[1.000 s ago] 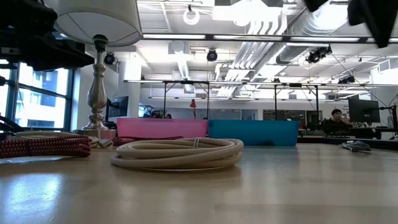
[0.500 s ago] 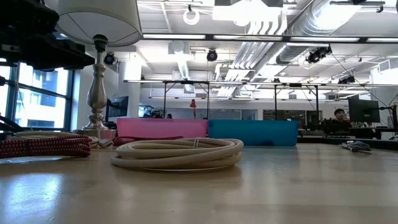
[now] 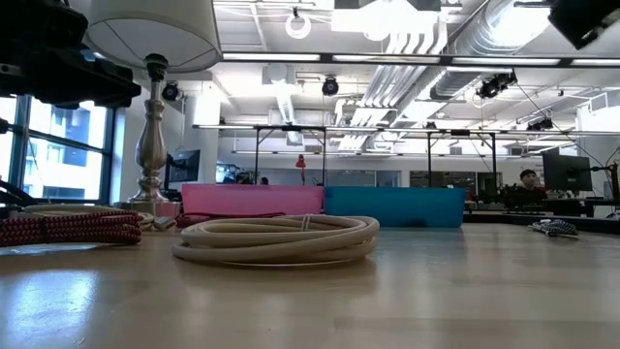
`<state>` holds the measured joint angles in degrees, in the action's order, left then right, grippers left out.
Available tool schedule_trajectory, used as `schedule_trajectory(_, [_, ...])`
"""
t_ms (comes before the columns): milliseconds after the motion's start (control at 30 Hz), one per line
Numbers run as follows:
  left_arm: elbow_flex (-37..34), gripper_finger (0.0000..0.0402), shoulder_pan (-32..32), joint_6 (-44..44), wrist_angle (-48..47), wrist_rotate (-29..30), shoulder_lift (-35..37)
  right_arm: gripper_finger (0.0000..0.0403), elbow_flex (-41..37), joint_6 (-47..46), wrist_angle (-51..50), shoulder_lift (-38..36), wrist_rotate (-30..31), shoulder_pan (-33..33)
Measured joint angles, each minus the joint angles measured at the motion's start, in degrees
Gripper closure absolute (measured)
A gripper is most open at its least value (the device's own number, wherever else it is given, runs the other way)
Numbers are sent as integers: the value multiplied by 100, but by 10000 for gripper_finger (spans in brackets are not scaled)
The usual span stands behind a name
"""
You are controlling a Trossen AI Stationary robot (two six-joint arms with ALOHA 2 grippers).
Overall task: Pick & Place USB Port
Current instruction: Put the bottom right large white charger cable into the red bin
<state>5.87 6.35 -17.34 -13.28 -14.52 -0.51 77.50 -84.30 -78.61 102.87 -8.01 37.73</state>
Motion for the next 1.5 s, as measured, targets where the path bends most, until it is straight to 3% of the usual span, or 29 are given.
schedule_trajectory(733, [-4,286,0,-35,-7,54,2,224,-2649,31,3113,-106,-652,32])
schedule_trajectory(833, [-4,286,0,-35,-15,187,2,267,-2683,93,3201,-107,-675,-22])
schedule_trajectory(933, [-4,286,0,-35,-7,210,2,359,-2672,346,3251,-108,-591,-88])
schedule_trajectory(1333, [-47,286,0,34,418,332,1,372,-2190,573,2547,-87,133,-26])
schedule_trajectory(1500, [-39,286,0,94,1527,57,4,372,-1659,653,2153,-252,1440,-90])
